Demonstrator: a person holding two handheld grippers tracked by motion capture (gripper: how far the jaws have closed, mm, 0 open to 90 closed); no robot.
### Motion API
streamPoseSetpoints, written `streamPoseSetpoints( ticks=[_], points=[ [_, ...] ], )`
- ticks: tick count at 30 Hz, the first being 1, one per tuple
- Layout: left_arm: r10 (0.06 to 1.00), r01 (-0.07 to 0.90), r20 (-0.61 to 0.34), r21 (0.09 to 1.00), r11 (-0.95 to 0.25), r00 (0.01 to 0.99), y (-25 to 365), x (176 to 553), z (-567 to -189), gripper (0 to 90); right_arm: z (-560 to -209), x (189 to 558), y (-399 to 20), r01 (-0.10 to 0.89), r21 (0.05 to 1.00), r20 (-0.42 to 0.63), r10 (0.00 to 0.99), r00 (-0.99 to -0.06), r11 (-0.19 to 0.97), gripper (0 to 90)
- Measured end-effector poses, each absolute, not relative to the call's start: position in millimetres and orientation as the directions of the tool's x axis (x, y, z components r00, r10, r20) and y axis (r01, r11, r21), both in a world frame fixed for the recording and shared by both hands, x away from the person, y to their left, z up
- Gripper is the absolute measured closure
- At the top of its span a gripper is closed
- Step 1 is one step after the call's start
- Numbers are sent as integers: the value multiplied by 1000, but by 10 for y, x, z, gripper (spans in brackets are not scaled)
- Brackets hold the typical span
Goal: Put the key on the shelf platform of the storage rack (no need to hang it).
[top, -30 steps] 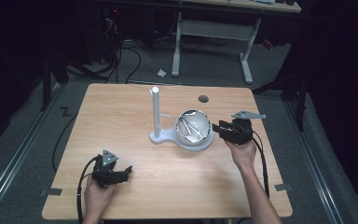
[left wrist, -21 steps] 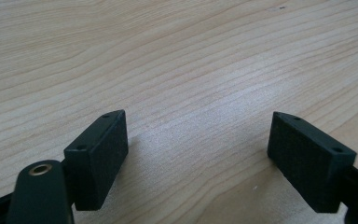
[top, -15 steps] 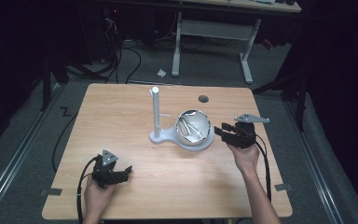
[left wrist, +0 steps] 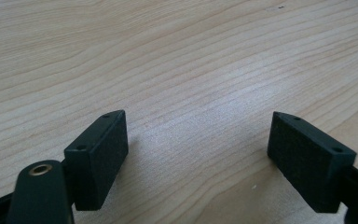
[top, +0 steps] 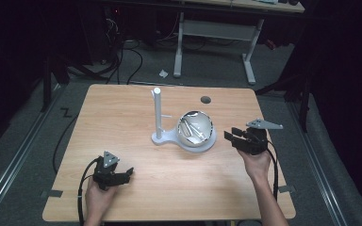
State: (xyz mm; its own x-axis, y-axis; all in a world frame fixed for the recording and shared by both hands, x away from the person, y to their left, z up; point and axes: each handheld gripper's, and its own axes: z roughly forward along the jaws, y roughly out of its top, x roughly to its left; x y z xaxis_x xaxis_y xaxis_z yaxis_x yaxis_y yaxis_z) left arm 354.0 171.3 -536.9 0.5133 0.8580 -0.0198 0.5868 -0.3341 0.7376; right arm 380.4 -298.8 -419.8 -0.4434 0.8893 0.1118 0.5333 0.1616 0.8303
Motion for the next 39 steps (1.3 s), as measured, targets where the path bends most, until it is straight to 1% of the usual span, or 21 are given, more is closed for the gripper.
streamPoseSetpoints(
  ticks=[3,13,22,39],
  points=[
    [858,587,-20,738,-334,513,1713,3540,-5369,207,-4200,3753,-3041,528,838,124,892,-434,140,582],
    [858,587,-20,738,-333,513,1713,3540,-5369,207,-4231,3601,-3124,509,852,128,892,-433,125,587],
    [858,587,-20,738,-334,513,1713,3540,-5369,207,-4295,3520,-3193,515,851,154,893,-423,97,589],
    [857,586,-19,738,-335,514,1713,3540,-5369,205,-4420,3395,-3188,520,848,160,890,-427,97,581]
  ],
)
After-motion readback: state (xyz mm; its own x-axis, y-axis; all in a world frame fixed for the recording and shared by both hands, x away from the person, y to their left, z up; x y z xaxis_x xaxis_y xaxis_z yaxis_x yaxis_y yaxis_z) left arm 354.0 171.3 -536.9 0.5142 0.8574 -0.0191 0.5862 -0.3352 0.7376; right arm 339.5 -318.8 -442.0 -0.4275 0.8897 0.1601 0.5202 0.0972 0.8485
